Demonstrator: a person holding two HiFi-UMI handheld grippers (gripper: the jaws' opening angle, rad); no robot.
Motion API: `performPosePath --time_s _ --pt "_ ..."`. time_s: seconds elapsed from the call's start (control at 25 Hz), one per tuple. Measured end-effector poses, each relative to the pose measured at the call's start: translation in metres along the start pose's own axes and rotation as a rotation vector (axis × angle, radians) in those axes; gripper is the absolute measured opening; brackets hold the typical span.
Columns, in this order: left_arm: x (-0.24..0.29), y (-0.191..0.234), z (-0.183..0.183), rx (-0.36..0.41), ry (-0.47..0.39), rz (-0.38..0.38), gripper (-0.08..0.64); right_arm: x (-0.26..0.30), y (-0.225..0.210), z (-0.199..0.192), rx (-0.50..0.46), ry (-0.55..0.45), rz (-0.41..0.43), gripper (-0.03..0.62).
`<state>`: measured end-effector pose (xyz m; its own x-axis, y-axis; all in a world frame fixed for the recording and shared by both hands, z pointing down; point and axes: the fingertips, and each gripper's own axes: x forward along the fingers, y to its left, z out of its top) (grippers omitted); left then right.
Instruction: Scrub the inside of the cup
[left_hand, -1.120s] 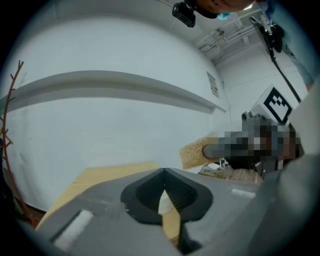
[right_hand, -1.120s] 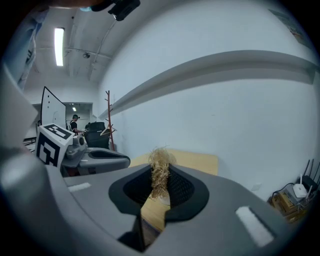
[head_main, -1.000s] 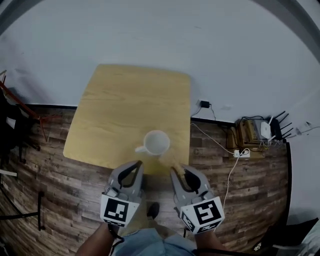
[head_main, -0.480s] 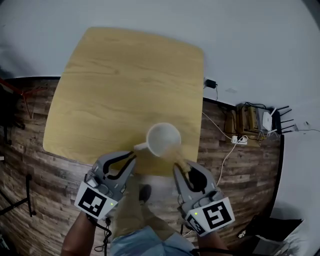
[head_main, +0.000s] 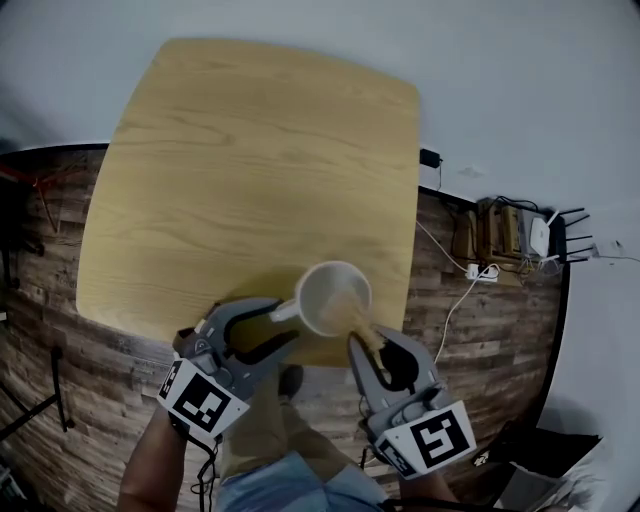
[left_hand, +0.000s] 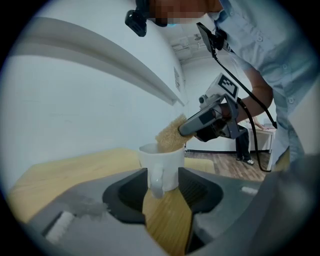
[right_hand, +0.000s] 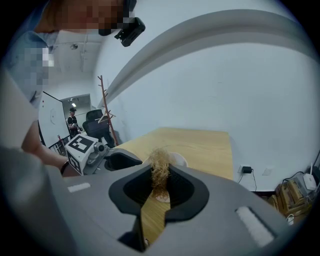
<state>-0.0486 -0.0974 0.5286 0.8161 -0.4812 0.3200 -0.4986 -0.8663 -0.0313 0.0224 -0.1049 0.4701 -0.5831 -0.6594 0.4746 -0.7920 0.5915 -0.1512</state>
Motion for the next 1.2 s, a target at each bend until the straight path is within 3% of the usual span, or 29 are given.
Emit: performPosePath --time_s 0.16,0.32,0.52,0.84,0.96,1.2 --pt "0.009 -0.004 -0.006 -0.001 0.042 -0.039 0.202 0.003 -0.001 -0.002 -0.003 0.016 0.012 0.067" --pt "0.015 -0.005 -0.012 0.022 0.107 -0.027 0.199 0.005 -0.005 -0.001 0.009 0.013 0.015 0.067" --pt "0.019 0.004 -0.018 0.052 0.174 -0.016 0.091 0.009 -0.008 0.001 0.020 0.017 0.022 0.067" --pt "0.020 0.004 -0.026 0.029 0.273 -0.134 0.075 0.014 -0.014 -0.003 0.055 0.026 0.031 0.066" --pt "0.021 0.006 -0.022 0.066 0.342 -0.164 0.071 0.015 -0.015 -0.007 0.052 0.046 0.026 0.066" --pt "0.029 0.009 -0.006 0.130 0.451 -0.235 0.071 0.016 -0.012 -0.005 -0.040 0.126 0.043 0.066"
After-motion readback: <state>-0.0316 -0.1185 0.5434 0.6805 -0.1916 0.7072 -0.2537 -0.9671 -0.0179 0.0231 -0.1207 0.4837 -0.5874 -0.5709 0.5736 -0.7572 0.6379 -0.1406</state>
